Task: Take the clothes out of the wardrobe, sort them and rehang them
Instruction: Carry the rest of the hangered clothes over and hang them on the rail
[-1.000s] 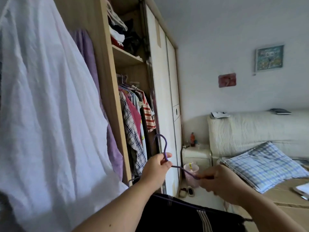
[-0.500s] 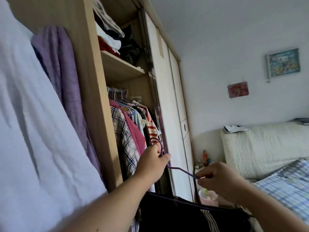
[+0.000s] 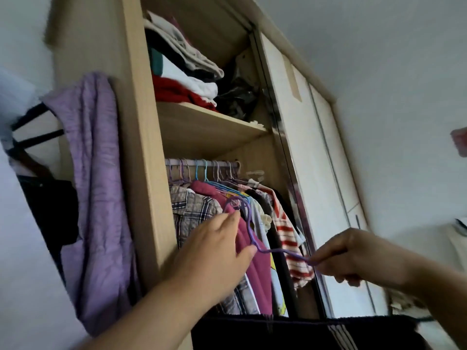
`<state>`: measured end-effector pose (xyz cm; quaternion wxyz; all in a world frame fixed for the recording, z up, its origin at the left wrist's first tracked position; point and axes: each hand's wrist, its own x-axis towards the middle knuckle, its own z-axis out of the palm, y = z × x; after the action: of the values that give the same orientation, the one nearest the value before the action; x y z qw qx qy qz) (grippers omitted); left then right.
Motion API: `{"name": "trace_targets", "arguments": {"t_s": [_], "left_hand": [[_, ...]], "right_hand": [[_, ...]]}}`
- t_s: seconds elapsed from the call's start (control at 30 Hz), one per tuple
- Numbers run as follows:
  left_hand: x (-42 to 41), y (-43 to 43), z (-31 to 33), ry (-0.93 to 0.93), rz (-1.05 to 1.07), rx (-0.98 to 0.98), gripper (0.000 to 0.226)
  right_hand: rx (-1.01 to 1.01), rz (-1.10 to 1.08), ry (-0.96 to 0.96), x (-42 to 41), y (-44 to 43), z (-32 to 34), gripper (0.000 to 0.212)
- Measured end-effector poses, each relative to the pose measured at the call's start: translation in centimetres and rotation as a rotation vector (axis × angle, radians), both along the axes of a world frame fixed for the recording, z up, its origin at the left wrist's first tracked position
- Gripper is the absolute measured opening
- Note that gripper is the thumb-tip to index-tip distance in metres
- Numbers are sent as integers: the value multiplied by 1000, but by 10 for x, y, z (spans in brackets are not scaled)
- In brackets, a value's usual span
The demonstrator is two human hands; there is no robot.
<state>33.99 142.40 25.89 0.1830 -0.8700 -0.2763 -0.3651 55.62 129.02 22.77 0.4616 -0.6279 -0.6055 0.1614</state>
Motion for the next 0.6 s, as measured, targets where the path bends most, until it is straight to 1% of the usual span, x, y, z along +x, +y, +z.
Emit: {"name": "trace_targets", "arguments": {"t_s": [0.07,0.17,0.27,0.37,0.4,0.5,0.6], "left_hand": [[-3,2,11,-4,158,176,70],[-7,0,30,-29,352,352,59],[-8,6,55,-103,482,470,58],[-8,14,84,-202,611,576,56],[-8,16,95,-246,662,570,59],[-16,18,123,-364,783,470,73],[-16,18,140,-524,734,368,82]], "right_hand": [[4,106,39,19,26,13,14],[26,261,94,38,65,36,13],[55,350,142,47,102,56,17],[74,434,209,41,135,72,13],[83,463,226,36,147,79,13],[115,520,257,12,177,95,11],[144,543,252,-15,203,109,20]]}}
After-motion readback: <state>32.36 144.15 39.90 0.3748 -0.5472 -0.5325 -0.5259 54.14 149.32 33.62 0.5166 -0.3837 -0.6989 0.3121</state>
